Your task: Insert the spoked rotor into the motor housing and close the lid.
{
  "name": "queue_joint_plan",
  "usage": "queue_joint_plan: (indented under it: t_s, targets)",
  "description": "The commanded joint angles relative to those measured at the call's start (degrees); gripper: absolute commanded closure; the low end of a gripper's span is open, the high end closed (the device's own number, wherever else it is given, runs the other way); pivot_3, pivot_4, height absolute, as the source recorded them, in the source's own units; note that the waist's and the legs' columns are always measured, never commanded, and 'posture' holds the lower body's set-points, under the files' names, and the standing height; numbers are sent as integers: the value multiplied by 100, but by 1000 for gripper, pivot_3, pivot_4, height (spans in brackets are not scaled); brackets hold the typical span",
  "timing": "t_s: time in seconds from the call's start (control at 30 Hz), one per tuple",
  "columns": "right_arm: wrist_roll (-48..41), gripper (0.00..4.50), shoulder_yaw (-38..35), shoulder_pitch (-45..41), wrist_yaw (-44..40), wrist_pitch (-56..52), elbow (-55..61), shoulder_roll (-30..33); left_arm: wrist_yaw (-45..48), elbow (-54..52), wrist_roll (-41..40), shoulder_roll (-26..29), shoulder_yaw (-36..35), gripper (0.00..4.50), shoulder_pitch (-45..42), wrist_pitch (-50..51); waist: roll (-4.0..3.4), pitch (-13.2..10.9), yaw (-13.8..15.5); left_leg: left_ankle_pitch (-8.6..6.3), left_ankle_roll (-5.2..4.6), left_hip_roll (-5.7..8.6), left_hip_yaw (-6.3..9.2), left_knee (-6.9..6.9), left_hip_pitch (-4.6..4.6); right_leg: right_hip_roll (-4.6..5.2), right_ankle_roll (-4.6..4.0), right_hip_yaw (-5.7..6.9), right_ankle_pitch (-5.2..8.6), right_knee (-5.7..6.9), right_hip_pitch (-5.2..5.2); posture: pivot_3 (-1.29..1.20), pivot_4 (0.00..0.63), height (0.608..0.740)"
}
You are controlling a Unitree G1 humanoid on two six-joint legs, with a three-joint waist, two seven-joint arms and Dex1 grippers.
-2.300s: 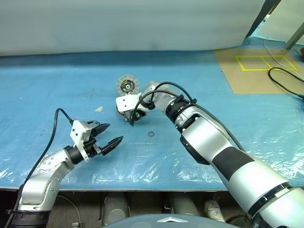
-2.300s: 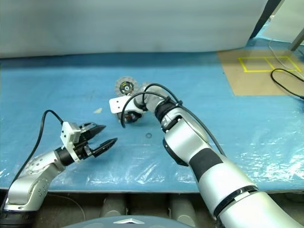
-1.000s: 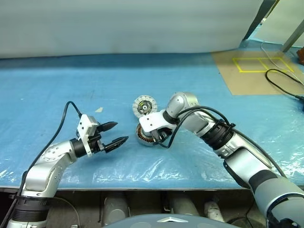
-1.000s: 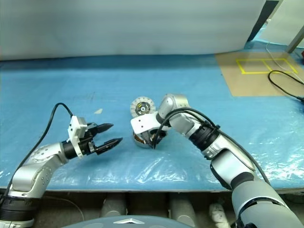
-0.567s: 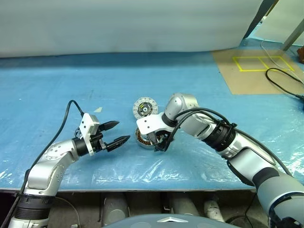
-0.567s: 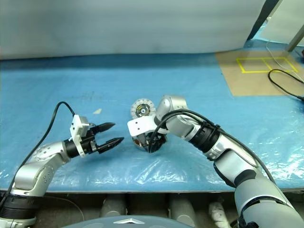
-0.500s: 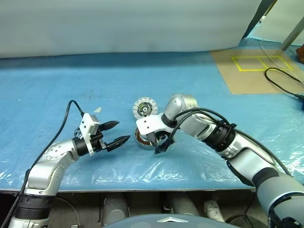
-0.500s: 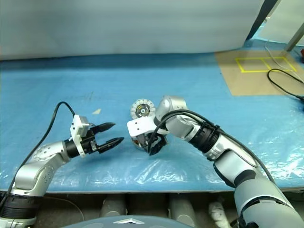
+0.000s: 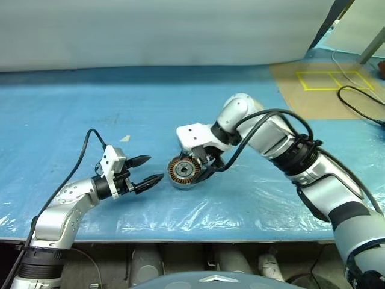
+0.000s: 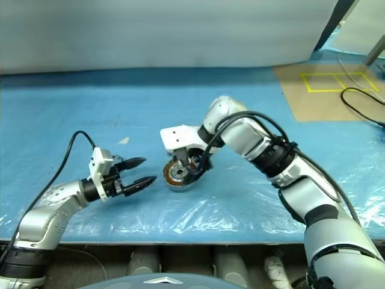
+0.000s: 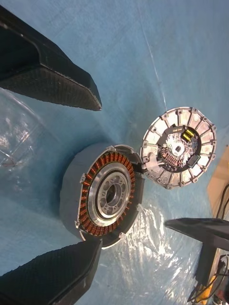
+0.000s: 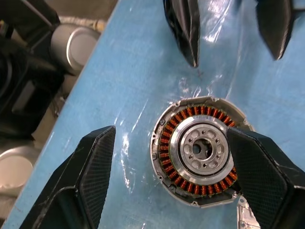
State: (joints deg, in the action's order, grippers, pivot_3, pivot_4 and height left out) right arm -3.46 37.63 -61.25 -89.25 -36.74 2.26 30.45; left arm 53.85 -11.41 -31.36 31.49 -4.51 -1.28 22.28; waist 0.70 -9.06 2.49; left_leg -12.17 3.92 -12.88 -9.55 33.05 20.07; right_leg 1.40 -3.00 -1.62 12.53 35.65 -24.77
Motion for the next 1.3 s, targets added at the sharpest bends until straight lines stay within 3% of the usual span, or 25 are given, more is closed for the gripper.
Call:
queue_joint_plan:
  t_s: [0.03, 0.13, 0.33, 0.43, 0.63, 0.77, 0.93, 1.07, 1.3]
  targets:
    - [-470, 610, -774, -3, 15, 139, 231, 92, 125, -75, -54, 116, -108, 0, -59, -74, 0, 0, -4, 0, 0, 1, 0, 1, 0, 0, 0, -2, 0, 0, 0, 0, 150, 740]
    - [-815, 610, -1789, 516, 667, 7, 373, 299, 127, -157, -151, 242, -321, 0, -37, -13, 3, 0, 13, 0, 0, 3, 0, 4, 0, 1, 0, -5, 0, -1, 1, 0, 150, 740]
    - [-1029, 610, -2761, 1960, 1787, -245, 1149, 536, 173, 79, -229, 710, -1001, 0, 20, -28, 9, -1, 73, 0, 1, 5, 2, 0, 3, -1, 2, -2, -1, -13, 6, 0, 150, 740]
    - [-1280, 610, -3180, 2588, 2633, -1063, 1584, 246, 300, 263, -310, 1051, -1372, 0, 7, 51, 7, -3, 16, 0, 2, 7, 2, -5, 1, -3, 3, -6, -1, -16, 3, 0, 150, 740]
    - [-1368, 610, -3410, 3619, 3809, -1730, 2098, -73, 490, 641, -459, 1609, -1939, 0, -178, 227, 7, -3, 27, 1, 3, 9, 4, -7, -3, -2, 6, -6, 1, -19, 5, 0, 150, 740]
    - [-983, 610, -3398, 3957, 4300, -1354, 1627, 152, 687, 580, -471, 1749, -1825, 0, -120, 331, 6, -4, 26, 1, 3, 14, 4, -8, -2, 4, 8, -6, 2, -25, 5, 0, 150, 740]
    - [-1122, 610, -3791, 4128, 4515, -856, 1370, 180, 504, -146, -731, 1295, -1316, 0, -175, 668, 1, -8, 66, 1, 3, 15, 3, -12, 0, 7, 8, -6, 2, -30, 6, 0, 150, 740]
    - [-1308, 610, -3919, 4385, 4653, -803, 1904, 87, 334, -663, -731, 831, -839, 0, 93, 716, 1, -8, 51, 1, 4, 12, 3, -23, 0, 3, 9, -4, 3, -32, 6, 0, 150, 740]
    - [-1134, 610, -3891, 5042, 4678, -563, 2361, 604, 38, -935, -605, 243, -225, 0, 282, 609, 1, -7, 39, 1, 3, 12, 4, -27, -7, 1, 14, -5, 5, -40, 16, 0, 150, 740]
